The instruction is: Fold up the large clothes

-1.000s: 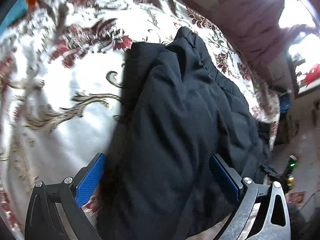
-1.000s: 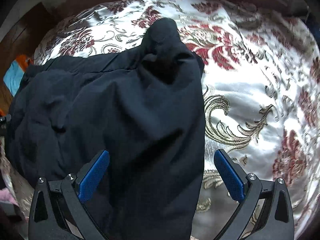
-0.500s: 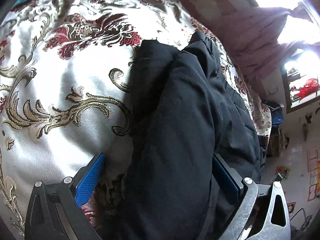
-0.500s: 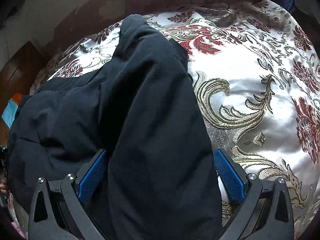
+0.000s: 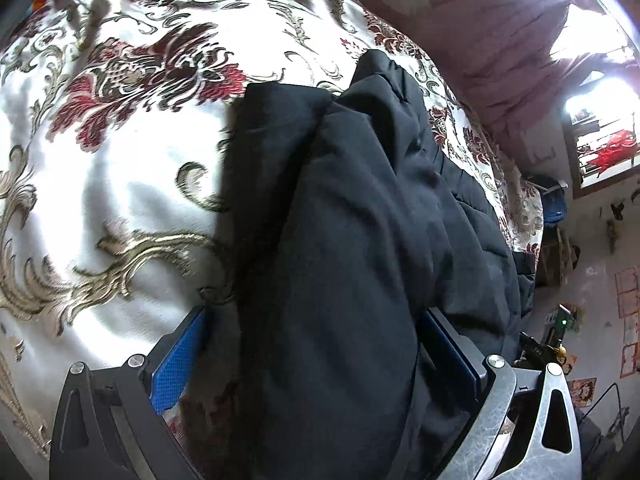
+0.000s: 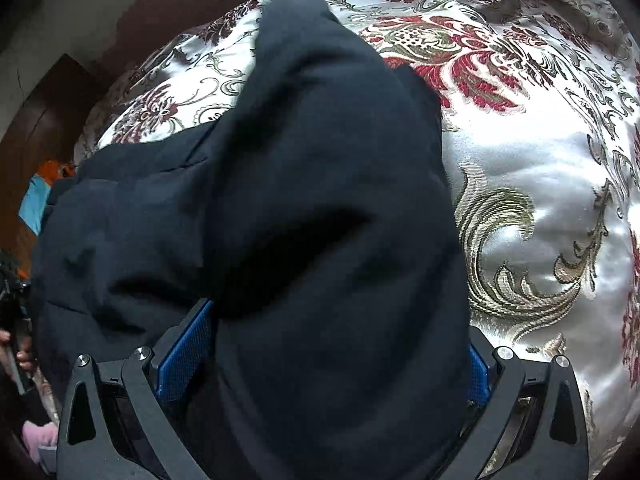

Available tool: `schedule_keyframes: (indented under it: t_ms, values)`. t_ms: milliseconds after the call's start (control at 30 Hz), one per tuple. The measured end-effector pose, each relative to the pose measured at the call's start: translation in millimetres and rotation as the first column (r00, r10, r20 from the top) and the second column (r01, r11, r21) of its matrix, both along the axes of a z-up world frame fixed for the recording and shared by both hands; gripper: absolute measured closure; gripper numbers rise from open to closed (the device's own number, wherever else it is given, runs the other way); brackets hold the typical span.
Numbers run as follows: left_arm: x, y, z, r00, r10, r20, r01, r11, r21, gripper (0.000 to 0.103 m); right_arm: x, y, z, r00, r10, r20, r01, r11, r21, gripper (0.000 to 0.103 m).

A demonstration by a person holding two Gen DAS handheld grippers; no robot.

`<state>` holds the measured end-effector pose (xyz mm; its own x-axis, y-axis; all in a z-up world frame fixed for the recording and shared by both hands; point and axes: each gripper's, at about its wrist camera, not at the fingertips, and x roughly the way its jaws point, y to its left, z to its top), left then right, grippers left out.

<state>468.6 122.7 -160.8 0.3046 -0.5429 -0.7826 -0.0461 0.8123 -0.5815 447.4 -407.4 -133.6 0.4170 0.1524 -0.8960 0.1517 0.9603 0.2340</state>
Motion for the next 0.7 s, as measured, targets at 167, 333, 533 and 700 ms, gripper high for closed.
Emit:
schedule_keyframes:
  t_ms: [167,333,533,700]
  values:
    - [-7,-13,-4,0.995,-0.005,0.097,0.0,0.999,0.046,0.0,-14,1,-4,0.995,-0.006,0.103,0.007,1.0,-0.004,0.001]
    - [-15,-14,-4,0.986,0.007,0.167,-0.016,0.998,0.055,0.0,-26,4,-5,0.983,-0.026,0.181,0.034,0.999,-0.04,0.001]
    - [-16,-16,-3,0.982,-0.002,0.19,-0.012,0.997,0.071,0.0,-25,13,2,0.973,-0.039,0.228,0.061,0.994,-0.095,0.001]
    - [-20,-13,-4,0.978,-0.002,0.208,-0.013,0.997,0.073,0.0,-26,6,5,0.973,-0.038,0.226,0.061,0.994,-0.093,0.001]
